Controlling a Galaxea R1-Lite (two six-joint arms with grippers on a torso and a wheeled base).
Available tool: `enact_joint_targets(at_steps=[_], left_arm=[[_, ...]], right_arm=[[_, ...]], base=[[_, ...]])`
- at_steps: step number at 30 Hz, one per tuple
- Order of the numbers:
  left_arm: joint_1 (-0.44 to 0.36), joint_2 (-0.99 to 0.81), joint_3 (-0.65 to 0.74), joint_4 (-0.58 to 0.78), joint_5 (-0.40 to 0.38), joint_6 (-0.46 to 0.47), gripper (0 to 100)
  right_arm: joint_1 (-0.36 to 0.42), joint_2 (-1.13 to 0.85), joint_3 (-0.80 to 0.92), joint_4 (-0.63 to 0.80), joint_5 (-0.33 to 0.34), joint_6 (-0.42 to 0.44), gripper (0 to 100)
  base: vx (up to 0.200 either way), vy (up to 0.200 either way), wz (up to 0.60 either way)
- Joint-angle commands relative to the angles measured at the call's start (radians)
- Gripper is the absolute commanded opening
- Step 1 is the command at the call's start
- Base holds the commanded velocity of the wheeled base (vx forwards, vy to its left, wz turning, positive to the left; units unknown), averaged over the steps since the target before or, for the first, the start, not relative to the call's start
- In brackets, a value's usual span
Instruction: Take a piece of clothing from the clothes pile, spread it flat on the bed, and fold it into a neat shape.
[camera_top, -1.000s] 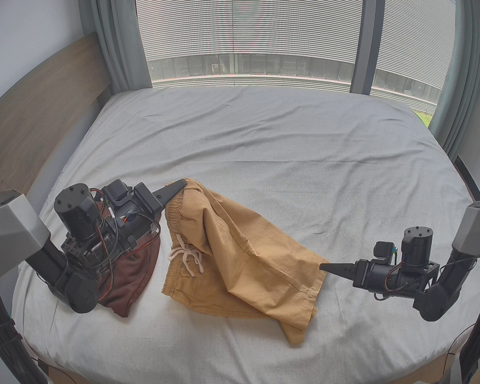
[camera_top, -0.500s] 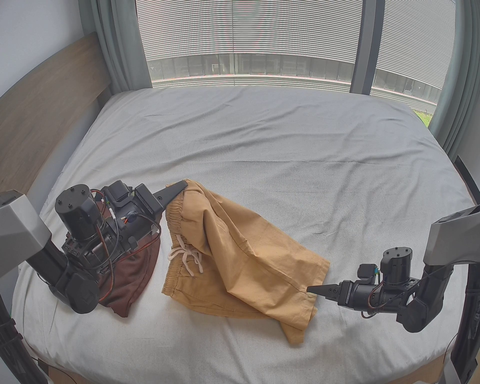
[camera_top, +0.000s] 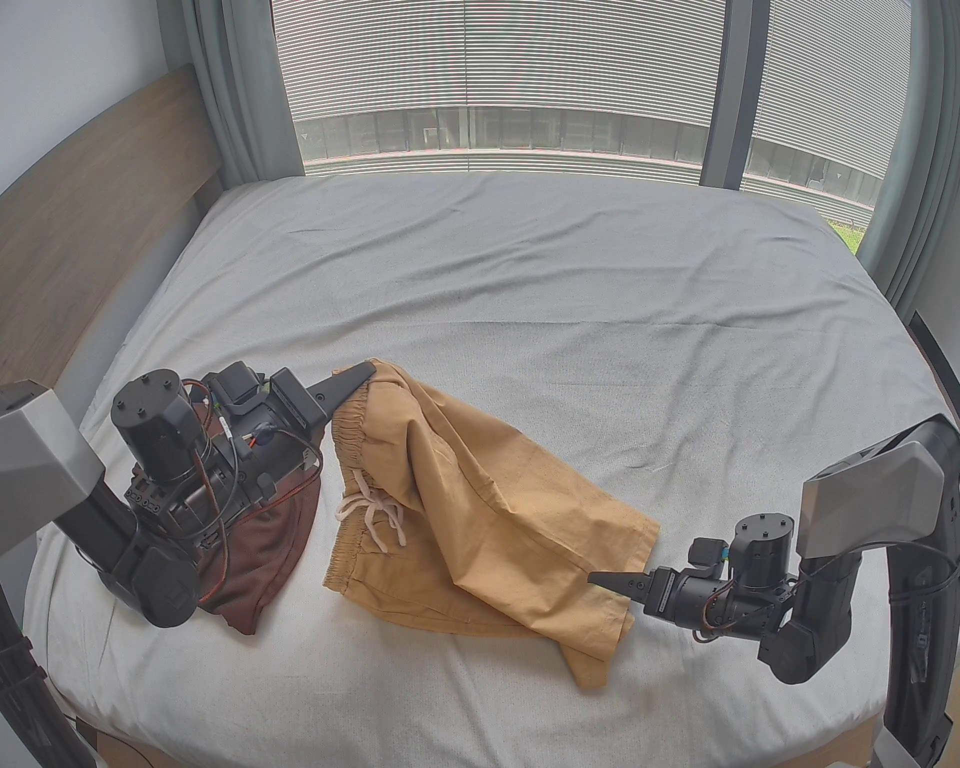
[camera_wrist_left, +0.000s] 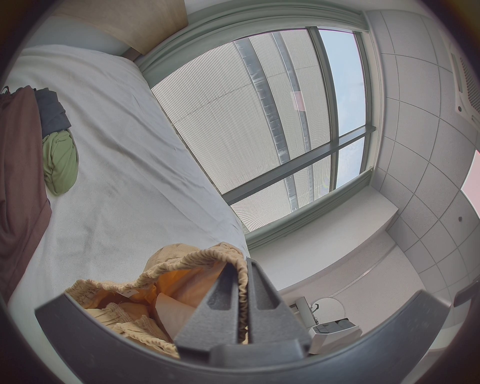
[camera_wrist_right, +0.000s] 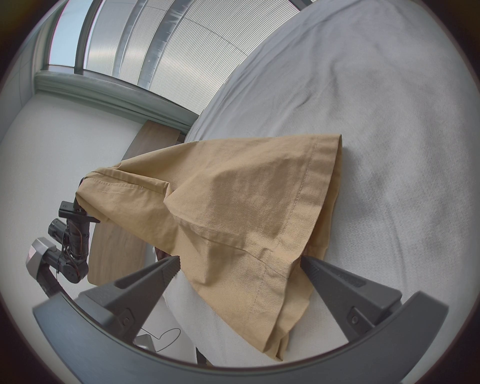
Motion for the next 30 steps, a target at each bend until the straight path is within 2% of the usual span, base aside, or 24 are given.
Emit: enact_joint_targets(at_steps=[1,12,17,30], left_arm=[[0.000,0.001,0.001,-0.001,0.000,-0.001,0],[0.000,-0.002,0.001,-0.001,-0.002,-0.001,0],[0.000,-0.001,0.001,-0.001,-0.003,-0.003,0],[-0.001,-0.005,0.001,-0.003,-0.003,-0.004,0]], right_arm=[[0.010,0.031,-0.021,-0.002,0.000,0.028,100],[0.041,-0.009,-0.043,-0.007,0.002,0.041,100],[0.059,-0.086,-0.037,-0.007,0.003,0.079,100],[0.062,-0.012,-0.081,-0.008,0.000,0.082,100]], base=[[0.000,0.000,0.00],[0.000,0.000,0.00],[0.000,0.000,0.00],[0.000,0.000,0.00]])
